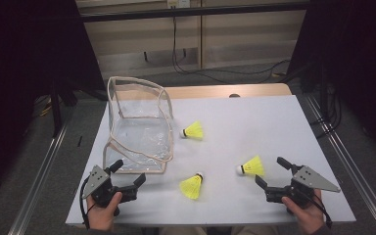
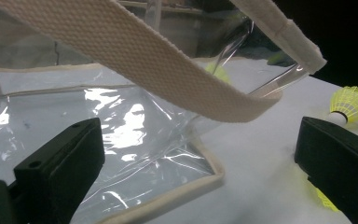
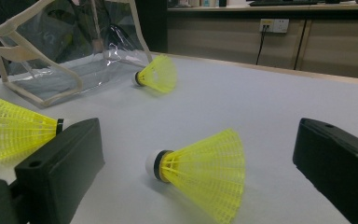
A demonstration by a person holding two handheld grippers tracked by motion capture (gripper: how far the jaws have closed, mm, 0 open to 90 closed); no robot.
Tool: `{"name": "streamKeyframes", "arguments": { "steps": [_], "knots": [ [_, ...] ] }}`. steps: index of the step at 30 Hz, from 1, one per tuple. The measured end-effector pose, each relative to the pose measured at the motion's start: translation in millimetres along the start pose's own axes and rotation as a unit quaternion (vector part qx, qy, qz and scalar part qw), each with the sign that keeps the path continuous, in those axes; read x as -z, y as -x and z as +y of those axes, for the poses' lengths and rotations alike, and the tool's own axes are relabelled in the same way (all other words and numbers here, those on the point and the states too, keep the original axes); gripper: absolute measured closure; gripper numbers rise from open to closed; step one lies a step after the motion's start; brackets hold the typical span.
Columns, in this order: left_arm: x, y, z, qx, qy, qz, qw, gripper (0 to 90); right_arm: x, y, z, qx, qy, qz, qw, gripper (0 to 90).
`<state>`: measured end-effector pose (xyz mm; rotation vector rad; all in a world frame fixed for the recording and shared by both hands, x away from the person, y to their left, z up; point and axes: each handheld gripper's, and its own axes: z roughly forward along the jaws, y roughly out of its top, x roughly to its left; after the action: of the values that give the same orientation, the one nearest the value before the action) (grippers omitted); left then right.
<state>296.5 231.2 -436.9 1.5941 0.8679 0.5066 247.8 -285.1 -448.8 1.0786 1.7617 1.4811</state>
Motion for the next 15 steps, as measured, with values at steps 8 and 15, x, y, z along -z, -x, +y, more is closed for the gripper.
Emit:
{"name": "streamKeyframes", "arguments": {
  "steps": [8, 15],
  "knots": [
    [-1.5, 2.8, 0.3, 0.005, -0.001, -0.016, 0.9999, 1.3, 0.8, 0.4, 0.2, 0.001, -0.001, -0.001, 1.0000, 1.1],
    [-3.6, 5.2, 0.9, 0.007, -0.003, -0.023, 0.9997, 1.3, 1.3, 0.8, 0.0, 0.003, -0.001, -0.001, 1.0000, 1.3]
  ]
}}
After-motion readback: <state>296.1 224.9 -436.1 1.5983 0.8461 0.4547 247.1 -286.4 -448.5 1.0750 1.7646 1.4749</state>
